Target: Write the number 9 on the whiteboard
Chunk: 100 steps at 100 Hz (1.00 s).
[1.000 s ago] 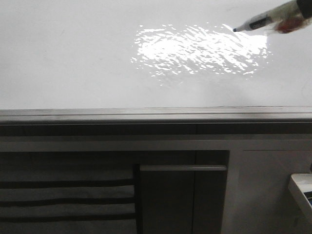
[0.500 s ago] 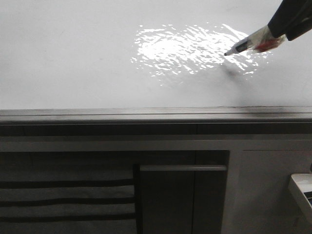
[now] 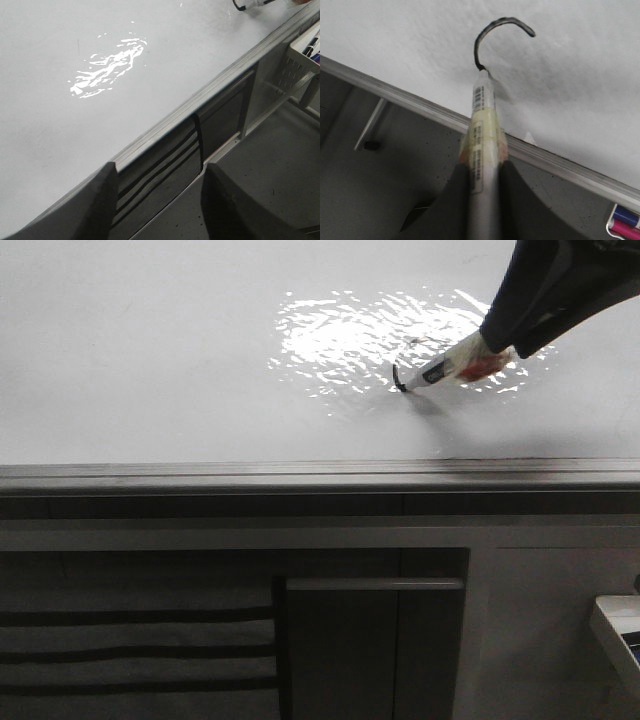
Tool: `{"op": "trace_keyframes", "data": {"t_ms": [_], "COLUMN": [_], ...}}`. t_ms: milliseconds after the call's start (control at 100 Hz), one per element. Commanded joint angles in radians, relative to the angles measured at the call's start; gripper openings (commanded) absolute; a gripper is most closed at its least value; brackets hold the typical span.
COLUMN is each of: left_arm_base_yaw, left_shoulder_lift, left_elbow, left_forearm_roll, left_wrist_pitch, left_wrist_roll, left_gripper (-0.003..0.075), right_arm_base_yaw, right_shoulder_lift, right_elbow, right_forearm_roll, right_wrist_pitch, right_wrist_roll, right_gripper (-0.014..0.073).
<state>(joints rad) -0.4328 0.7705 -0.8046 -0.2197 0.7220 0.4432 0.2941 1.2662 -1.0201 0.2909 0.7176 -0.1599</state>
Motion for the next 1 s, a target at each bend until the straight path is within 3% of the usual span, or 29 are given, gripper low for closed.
{"op": "trace_keyframes", "data": {"t_ms": [0,700,770,870,990], "left_arm_base_yaw": [0.005,-0.005,-0.032,-0.1,-0.21], "left_shoulder_lift": [-0.003,0.02,0.043,0.106,0.223], "left_elbow": [-0.027,-0.036,-0.052,-0.084,-0.136], "left_forearm_roll": [-0.022,-0.063,-0.16,-0.288,-0.311], "left_wrist_pitch": [-0.068,-0.103,-0.087,-0.038,-0.019], "left_wrist_roll": [-0.012,0.035,0.142,0.324,0.396], "left_gripper": [0.0344,0.0344,0.0344,0.0344,0.0344], "right_arm_base_yaw": [-0.041,0.023,0.023,0.023,0.023], "right_shoulder_lift": [-0.045,-0.089,-0.125,-0.186,-0.249], "right_elbow": [-0.025,0.069,0.042,-0.002,-0.042], "right_forearm_roll": [-0.058,-0.033,0.007,0.083,0.134], "right_wrist_pitch": [-0.088,-0.018,0.026,0.136,0.26], "right_wrist_roll": [0.002,-0.046,-0.144,-0.383,-0.603], "right_gripper": [-0.0064,-0.0064,-0.0064,-0.0064,-0.0064]}}
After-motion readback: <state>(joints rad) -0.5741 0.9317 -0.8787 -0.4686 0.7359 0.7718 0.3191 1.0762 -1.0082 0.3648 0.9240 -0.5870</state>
